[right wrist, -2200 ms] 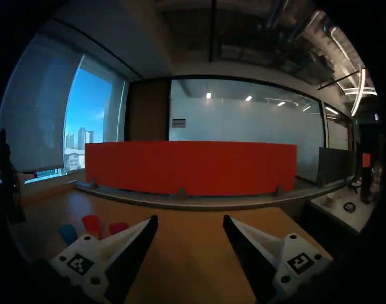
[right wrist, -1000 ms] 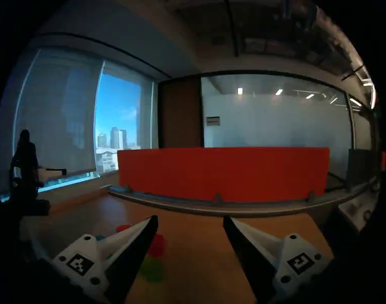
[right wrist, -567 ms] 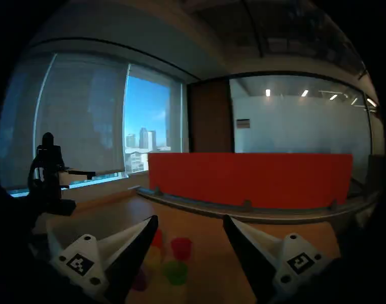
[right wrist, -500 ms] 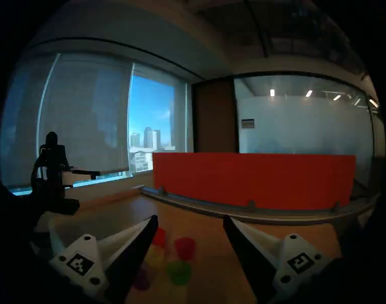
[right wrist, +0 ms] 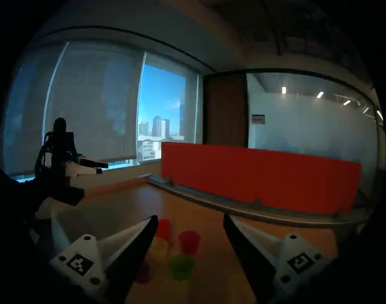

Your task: Pour water

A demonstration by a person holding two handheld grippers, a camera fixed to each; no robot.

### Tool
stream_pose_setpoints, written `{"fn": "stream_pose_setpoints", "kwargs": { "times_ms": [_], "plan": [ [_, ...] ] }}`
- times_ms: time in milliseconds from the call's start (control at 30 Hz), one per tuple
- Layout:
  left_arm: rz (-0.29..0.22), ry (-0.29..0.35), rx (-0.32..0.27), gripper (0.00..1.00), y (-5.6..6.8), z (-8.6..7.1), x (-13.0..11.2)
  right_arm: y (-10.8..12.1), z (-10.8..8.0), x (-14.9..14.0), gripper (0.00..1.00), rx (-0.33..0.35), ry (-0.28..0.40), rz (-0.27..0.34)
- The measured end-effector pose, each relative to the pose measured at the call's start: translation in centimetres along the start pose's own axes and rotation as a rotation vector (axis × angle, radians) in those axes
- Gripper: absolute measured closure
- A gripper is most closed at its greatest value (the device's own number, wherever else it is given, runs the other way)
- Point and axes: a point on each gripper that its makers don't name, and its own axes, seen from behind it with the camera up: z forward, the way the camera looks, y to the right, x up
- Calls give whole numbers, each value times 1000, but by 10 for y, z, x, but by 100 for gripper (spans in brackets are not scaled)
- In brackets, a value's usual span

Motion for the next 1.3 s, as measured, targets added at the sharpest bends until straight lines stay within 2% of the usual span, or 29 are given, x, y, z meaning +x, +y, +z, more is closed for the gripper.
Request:
{"fn": "stream_pose_setpoints", "kwargs": {
  "times_ms": [367, 567, 767, 1300],
  "plan": [
    [-25, -79, -24, 20, -8, 5, -29, -2, 14, -26, 1, 30, -92, -26],
    [-6, -114, -35, 20, -12, 10, -46, 4, 21, -41, 0, 45, -139, -20],
    [20, -138, -35, 20, -14, 18, -63, 6, 29, -55, 1, 57, -188, -40],
    [55, -219, -92, 20, -5, 30, -111, 6, 45, -94, 0, 81, -274, -85]
  ]
}}
